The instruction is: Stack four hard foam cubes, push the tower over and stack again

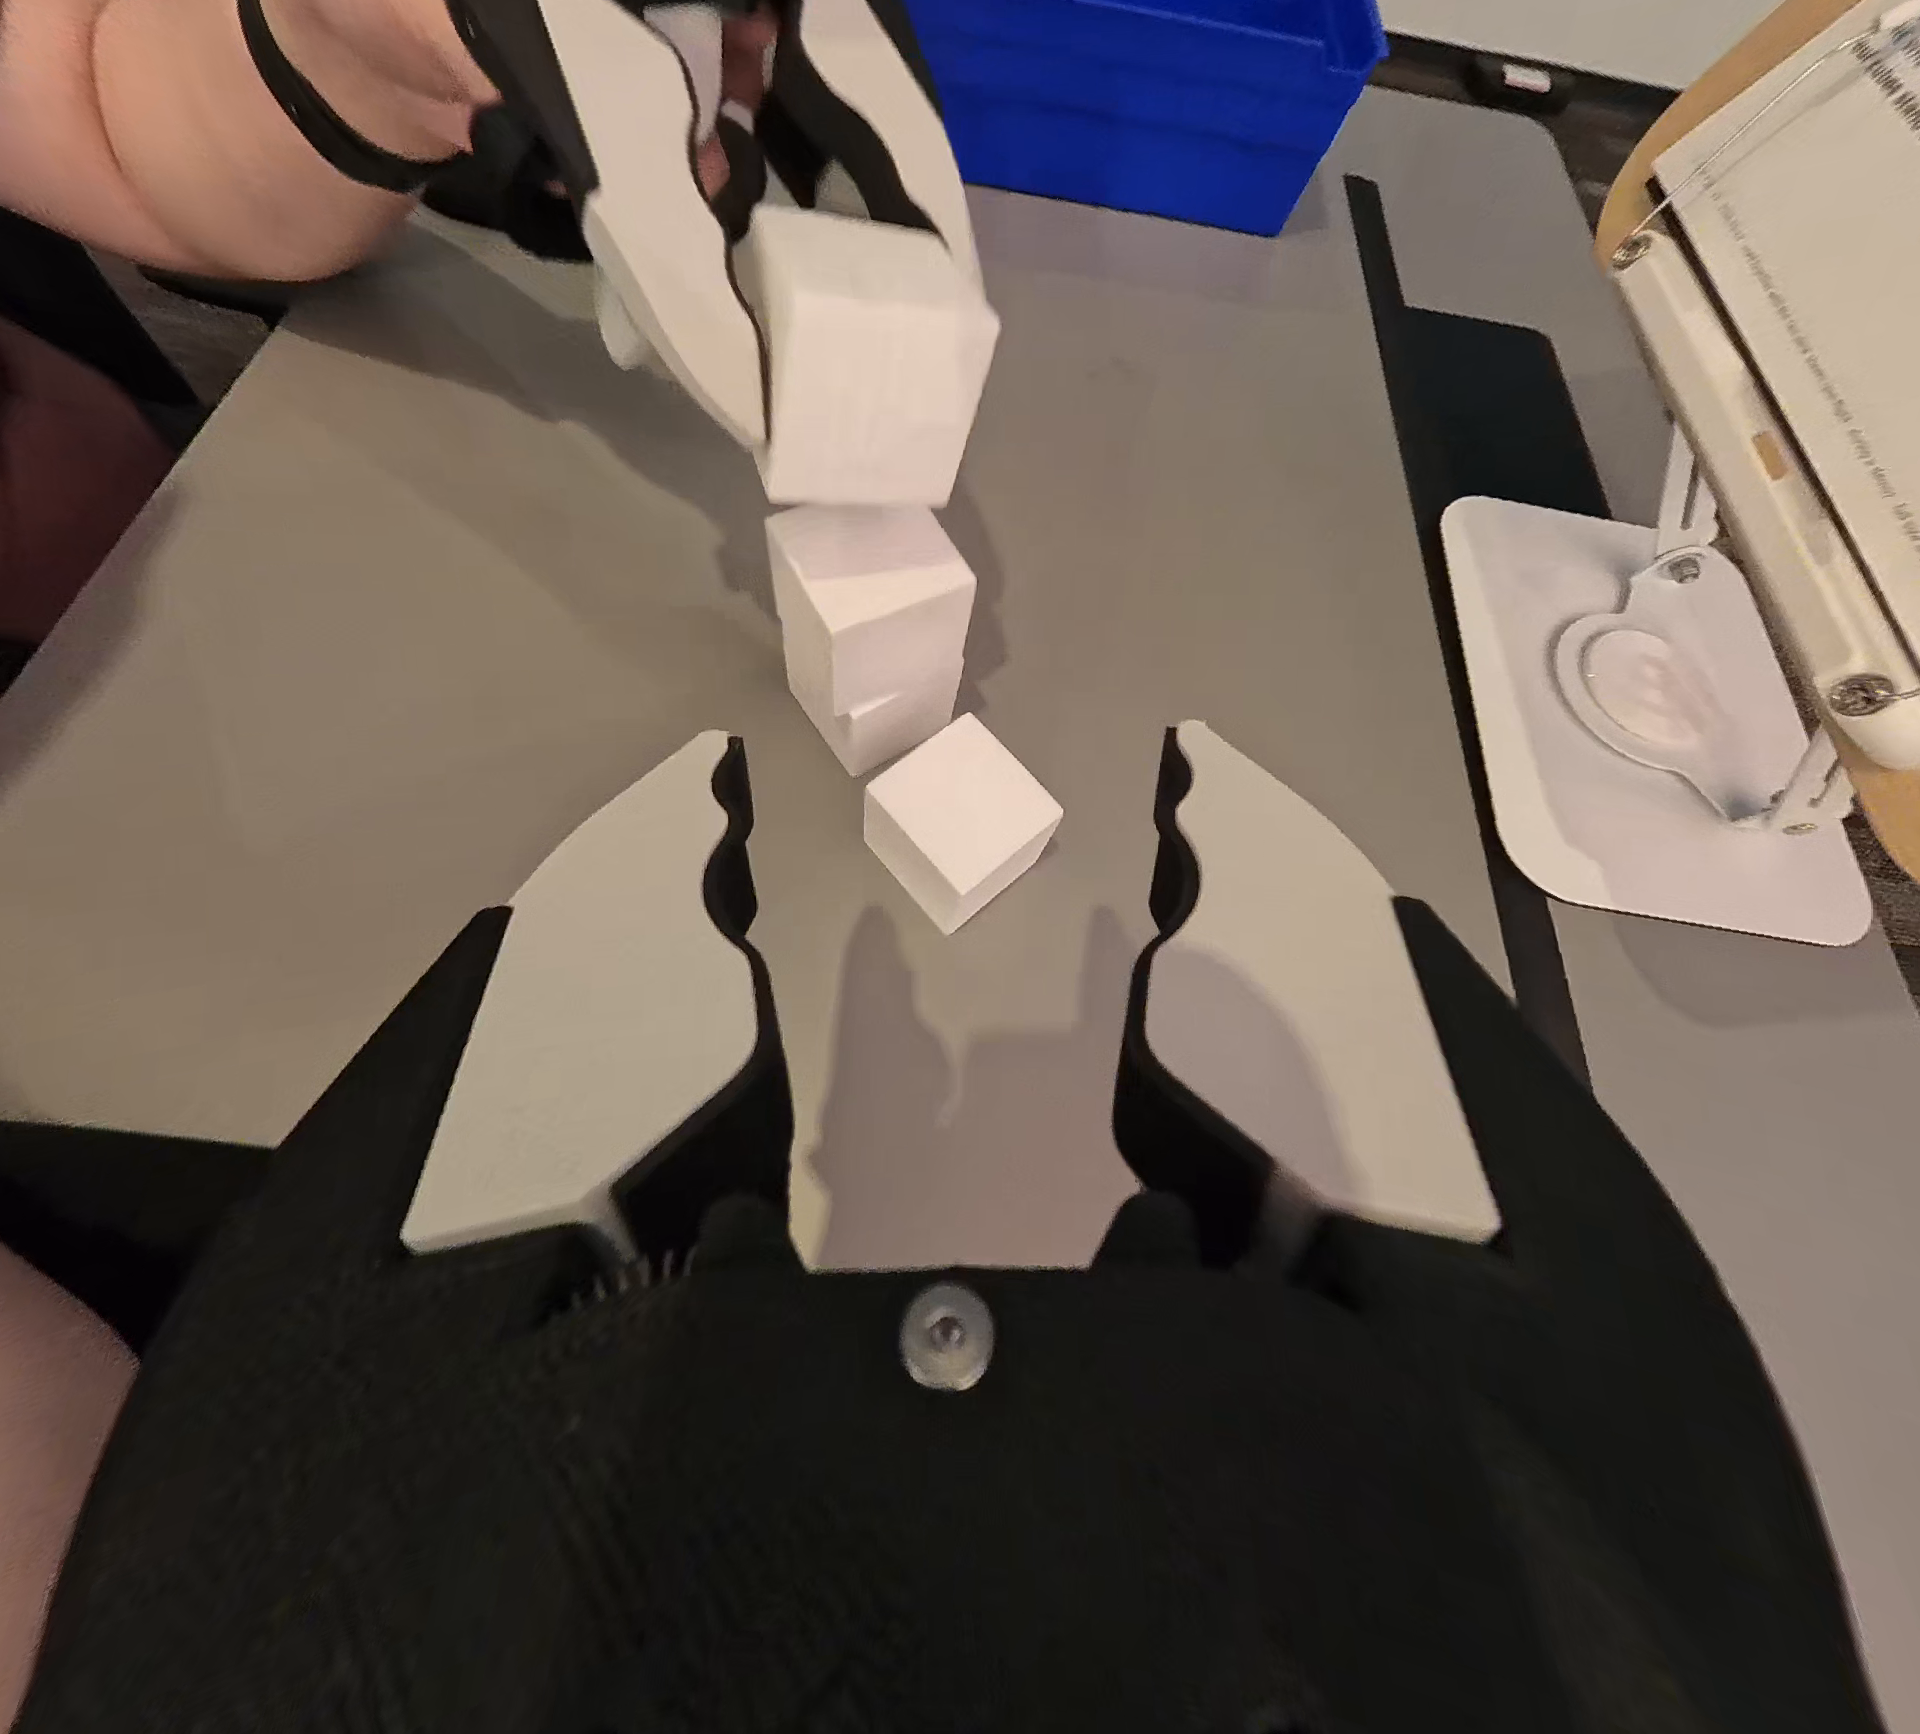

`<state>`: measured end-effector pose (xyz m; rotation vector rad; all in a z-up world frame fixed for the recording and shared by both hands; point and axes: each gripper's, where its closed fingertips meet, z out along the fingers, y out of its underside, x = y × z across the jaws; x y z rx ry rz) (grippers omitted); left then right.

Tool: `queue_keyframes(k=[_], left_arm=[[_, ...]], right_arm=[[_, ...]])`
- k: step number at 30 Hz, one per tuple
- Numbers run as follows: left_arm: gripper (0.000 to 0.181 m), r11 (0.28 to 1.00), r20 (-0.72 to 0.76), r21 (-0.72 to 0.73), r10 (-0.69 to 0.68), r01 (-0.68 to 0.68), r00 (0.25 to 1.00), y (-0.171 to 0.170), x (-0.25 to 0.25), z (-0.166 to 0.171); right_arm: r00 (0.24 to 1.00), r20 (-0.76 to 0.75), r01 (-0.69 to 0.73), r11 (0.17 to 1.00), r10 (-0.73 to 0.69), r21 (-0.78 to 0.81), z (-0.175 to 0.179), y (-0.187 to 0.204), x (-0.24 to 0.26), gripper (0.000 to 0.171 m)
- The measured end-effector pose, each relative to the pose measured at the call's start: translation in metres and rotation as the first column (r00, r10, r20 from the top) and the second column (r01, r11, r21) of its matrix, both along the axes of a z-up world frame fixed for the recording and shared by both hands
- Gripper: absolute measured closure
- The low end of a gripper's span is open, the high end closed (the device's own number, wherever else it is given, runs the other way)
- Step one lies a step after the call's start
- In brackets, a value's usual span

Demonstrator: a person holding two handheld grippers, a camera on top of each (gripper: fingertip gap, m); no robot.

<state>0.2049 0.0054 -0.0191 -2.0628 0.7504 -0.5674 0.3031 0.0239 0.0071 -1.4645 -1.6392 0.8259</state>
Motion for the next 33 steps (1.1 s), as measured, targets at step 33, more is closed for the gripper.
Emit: queue_keyframes(k=[33], left_arm=[[0.087,0.96,-0.043,0.26,0.12,-0.105,0.992,0.006,-0.023,0.02]], right_arm=[[0.961,0.053,0.276,0.954,-0.272,-0.115,-0.045,0.044,-0.01,0.095]])
